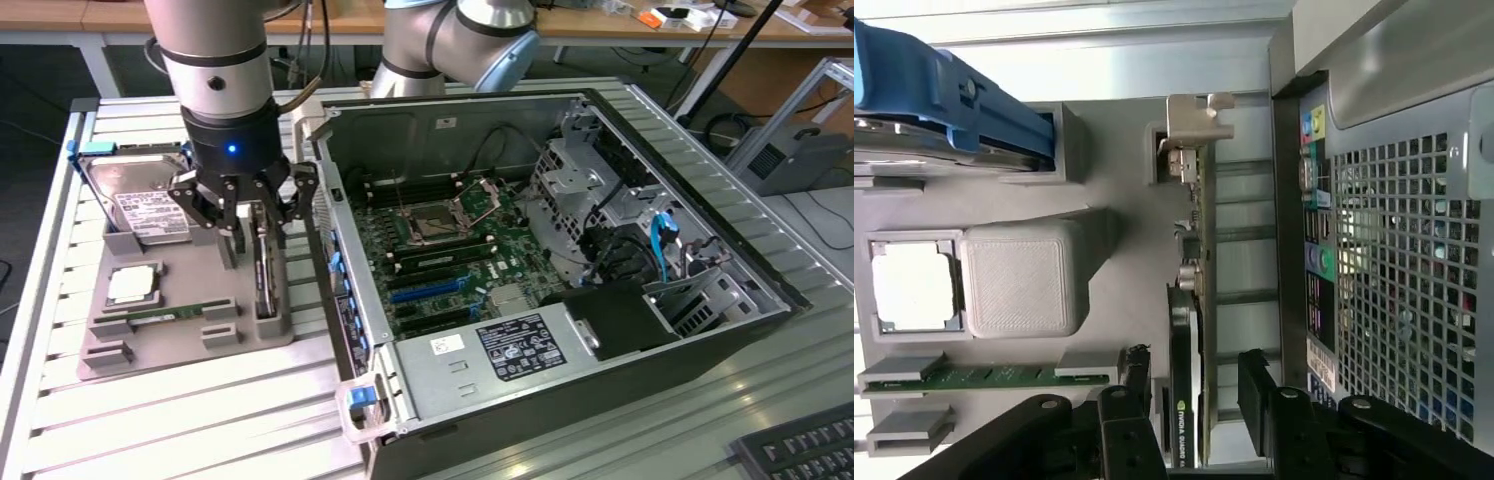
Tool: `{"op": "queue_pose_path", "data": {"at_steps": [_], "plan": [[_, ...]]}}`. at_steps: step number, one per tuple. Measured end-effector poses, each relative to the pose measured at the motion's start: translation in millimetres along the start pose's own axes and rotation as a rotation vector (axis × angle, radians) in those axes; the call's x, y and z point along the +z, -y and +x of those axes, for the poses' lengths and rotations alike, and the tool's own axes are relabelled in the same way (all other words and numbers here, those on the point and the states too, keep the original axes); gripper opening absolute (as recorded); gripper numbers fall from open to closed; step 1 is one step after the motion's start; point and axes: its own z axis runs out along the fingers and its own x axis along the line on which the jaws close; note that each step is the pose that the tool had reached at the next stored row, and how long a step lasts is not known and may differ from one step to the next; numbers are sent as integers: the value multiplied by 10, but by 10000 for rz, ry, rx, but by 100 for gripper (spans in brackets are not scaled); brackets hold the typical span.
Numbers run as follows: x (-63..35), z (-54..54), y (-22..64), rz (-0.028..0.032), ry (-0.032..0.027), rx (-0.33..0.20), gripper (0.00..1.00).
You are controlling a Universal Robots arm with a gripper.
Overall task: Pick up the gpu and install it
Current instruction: 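Pick up the gpu and move the gpu toward the slot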
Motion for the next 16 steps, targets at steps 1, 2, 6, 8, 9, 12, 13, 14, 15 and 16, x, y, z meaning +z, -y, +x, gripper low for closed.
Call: {"op": "queue_pose_path", "data": {"at_steps": [1,2,6,8,9,12,13,14,15,16], "plan": [[14,1,-8,1,0,0,48],[30,2,-15,2,1,0,48],[119,8,-38,7,0,-1,48],[148,10,-41,9,1,-1,48],[160,10,-42,9,0,-2,48],[199,12,-45,9,0,-1,48],[209,12,-46,8,1,-1,48],[217,12,-47,8,1,0,48],[220,13,-47,9,0,-1,48],[220,13,-47,8,-1,0,48]]}}
